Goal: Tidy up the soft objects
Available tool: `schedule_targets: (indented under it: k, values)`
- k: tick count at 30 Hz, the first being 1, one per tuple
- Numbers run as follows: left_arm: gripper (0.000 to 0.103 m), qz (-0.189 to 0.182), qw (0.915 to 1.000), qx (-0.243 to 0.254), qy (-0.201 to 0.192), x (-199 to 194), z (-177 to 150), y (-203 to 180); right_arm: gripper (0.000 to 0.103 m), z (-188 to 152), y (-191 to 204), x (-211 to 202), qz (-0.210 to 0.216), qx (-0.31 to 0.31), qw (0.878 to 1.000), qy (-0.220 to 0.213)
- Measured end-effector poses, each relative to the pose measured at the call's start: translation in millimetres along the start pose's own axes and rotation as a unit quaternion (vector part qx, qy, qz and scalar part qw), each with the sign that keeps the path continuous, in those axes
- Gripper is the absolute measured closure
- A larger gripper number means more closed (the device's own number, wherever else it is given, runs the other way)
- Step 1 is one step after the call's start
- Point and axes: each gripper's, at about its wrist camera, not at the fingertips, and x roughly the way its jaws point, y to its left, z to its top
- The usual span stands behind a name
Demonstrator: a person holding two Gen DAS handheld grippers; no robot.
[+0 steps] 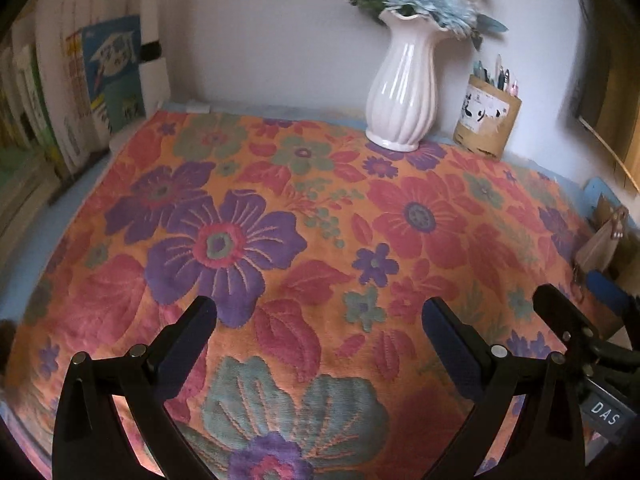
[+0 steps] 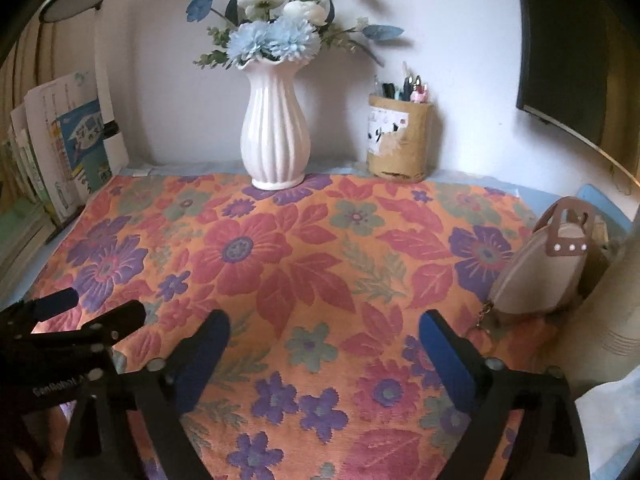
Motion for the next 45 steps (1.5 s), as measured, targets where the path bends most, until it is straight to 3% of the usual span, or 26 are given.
schedule_targets:
  k: [37, 45]
  values:
    - [0.001, 0.001, 0.9997, 0.005, 0.022, 10.7, 1.4, 0.5, 0.006, -1.7, 1.0, 10.3, -0.002, 0.011, 0.999, 0.032]
    - [0.001, 0.006, 1.0000, -0.002, -0.003, 3.6, 1.1, 3.9, 0.006, -2.2, 1.7, 11.7, -0.002, 0.009, 0.999, 0.036]
